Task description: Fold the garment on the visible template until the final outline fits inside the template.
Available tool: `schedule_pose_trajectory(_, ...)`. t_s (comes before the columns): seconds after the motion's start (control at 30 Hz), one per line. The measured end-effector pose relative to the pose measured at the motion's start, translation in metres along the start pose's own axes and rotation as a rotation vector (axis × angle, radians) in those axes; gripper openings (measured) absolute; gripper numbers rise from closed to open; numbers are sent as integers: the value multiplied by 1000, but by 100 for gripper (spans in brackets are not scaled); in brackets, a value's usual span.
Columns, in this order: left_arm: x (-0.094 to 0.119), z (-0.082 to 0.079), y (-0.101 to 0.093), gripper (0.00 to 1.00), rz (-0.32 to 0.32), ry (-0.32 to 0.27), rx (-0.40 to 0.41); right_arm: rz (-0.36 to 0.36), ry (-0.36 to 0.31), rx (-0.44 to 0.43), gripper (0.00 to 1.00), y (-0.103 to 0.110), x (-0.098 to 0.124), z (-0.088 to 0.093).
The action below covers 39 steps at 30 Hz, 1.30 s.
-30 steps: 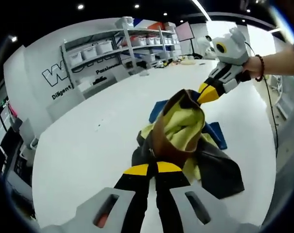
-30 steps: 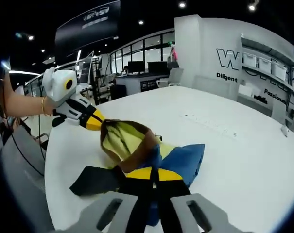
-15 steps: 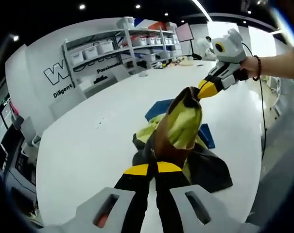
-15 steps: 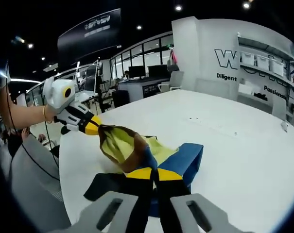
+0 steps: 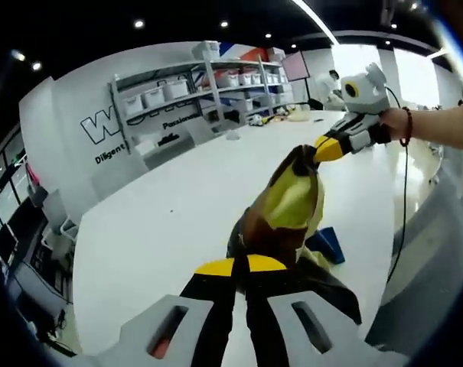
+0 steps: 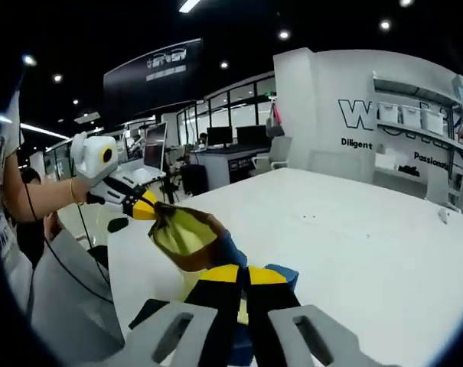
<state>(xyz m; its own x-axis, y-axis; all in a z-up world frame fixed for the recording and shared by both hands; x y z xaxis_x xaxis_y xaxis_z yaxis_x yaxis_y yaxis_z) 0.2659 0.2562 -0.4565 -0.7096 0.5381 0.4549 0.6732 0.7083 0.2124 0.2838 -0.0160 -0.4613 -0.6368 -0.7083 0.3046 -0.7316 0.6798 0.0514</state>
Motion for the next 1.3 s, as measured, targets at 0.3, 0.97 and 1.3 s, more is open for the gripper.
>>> schedule_pose_trajectory(0.3,26,-33,7,4,17,-10,28,-10,-81,55,0,10,16,-41)
schedule_pose_trajectory(0.97,54,-61,11,4,62,47,86,-48,-75,78,0,31,35,-77)
schedule_pose_trajectory(1.3,47,-78,30,4,-18,25,38,-3,-57,118,0,22,27,-96)
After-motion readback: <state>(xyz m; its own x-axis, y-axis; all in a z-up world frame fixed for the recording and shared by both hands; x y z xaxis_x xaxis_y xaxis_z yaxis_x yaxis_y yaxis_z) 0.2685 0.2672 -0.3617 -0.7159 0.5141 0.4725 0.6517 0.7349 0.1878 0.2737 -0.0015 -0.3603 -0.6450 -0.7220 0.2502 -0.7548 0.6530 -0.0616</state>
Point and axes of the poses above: the point that each gripper's makers call its tool centre point, and the gripper's own axes: x roughly backward along the fingers, y roughly to its left, z roughly out of its underside, the point moved 8 cm from there along x, roughly backward along the fingers
